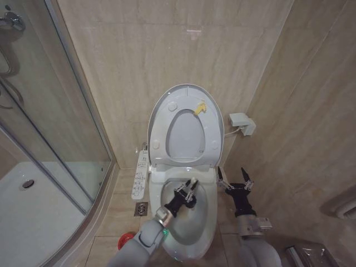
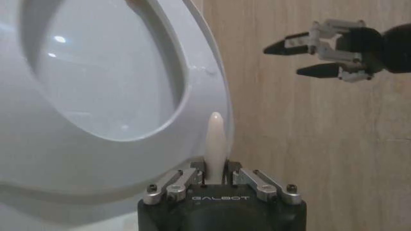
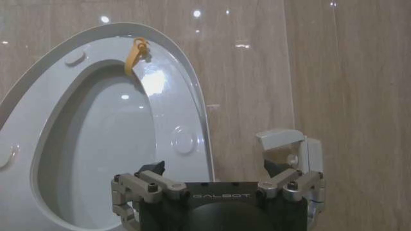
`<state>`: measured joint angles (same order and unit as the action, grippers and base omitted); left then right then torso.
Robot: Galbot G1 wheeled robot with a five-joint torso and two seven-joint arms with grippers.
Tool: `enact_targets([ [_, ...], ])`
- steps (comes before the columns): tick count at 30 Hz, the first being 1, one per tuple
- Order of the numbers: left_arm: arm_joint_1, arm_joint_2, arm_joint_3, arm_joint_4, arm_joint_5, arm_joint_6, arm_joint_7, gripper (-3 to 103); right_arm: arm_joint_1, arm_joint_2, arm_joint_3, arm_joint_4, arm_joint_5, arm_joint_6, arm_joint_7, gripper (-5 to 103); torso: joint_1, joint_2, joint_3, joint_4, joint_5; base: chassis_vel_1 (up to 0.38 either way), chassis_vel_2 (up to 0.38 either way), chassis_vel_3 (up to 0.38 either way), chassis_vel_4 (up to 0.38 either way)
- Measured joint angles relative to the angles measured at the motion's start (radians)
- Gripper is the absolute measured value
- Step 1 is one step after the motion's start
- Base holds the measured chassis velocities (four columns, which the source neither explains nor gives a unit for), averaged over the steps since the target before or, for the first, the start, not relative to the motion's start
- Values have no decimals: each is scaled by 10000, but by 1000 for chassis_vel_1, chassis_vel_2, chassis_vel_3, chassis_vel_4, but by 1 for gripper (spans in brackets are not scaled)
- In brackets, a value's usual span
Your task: Open the toilet lid, clean the toilet bowl with a toilet brush, close the toilet lid, and flush.
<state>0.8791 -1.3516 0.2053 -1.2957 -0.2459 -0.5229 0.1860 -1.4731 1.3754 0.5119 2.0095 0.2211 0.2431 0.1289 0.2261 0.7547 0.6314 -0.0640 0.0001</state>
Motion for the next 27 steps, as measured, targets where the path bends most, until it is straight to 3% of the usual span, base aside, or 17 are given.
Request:
enact_targets([
  [9,-268,-279,451,744,-273,-33,202,21,0,0,0,0,1,0,0,100,0,1,-1,1,0,0,0,0,0],
  [16,-245,29,-57,1351,-270,-263,484,21,0,0,0,0,0,0,0,100,-2,2,-1,3,-2,0,0,0,0],
  [27,-216,257,-425,947,-231,-269,451,21,0,0,0,0,0,0,0,100,-2,2,0,1,-2,0,0,0,0],
])
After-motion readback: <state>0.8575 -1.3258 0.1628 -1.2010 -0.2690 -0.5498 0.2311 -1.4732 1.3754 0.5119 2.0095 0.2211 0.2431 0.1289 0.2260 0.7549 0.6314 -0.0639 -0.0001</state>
